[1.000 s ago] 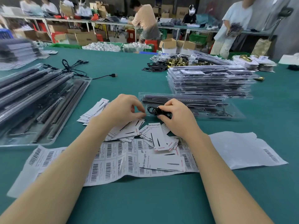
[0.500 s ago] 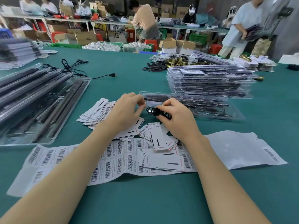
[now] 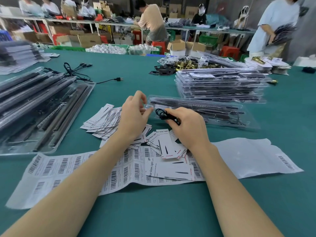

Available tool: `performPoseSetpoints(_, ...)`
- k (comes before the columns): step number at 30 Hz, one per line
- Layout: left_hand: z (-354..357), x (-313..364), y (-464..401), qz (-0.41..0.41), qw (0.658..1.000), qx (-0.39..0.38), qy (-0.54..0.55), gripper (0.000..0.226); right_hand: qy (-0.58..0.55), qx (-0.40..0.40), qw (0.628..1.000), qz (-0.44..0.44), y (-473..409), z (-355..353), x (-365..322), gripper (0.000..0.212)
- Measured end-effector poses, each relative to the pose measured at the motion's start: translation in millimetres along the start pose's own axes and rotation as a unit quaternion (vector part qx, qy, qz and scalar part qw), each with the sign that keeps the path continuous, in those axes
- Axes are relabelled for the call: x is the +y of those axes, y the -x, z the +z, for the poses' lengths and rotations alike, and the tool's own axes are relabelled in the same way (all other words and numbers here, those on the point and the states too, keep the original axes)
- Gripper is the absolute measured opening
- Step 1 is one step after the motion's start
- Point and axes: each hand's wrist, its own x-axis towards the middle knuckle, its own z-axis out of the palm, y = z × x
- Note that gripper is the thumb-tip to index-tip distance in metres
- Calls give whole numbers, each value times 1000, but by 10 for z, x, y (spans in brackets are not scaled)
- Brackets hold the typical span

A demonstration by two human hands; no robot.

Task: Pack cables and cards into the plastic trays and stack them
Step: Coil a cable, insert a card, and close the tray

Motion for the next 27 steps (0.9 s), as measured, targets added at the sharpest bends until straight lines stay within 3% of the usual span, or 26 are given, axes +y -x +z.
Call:
performPoseSetpoints(3, 1, -38, -5, 9, 1000, 12, -24, 34, -15, 2, 1000, 19, 12, -4, -22, 37)
performPoseSetpoints(7, 13, -84, 12, 47, 997, 8, -57, 33, 10, 3, 999, 42, 16, 14, -23, 23)
performPoseSetpoints(11, -58, -95, 26, 72, 994, -66, -57, 16, 25, 28, 998, 46, 24, 27, -70, 22)
performPoseSetpoints(15, -99, -113, -20, 109, 971, -178, -121, 24, 23, 61, 997, 32, 37, 13, -137, 22)
performPoseSetpoints(18, -104, -126, -47, 116, 975, -166, -93, 16, 36, 53, 998, 17, 42, 12, -155, 18)
performPoseSetpoints(25, -82, -99, -21, 95, 983, -151, -48, 52, 12, 56, 998, -6, 31, 7, -119, 17)
performPoseSetpoints(27, -74, -90, -21, 93, 984, -146, -46, 47, 4, 51, 999, -7, 25, 4, -112, 17)
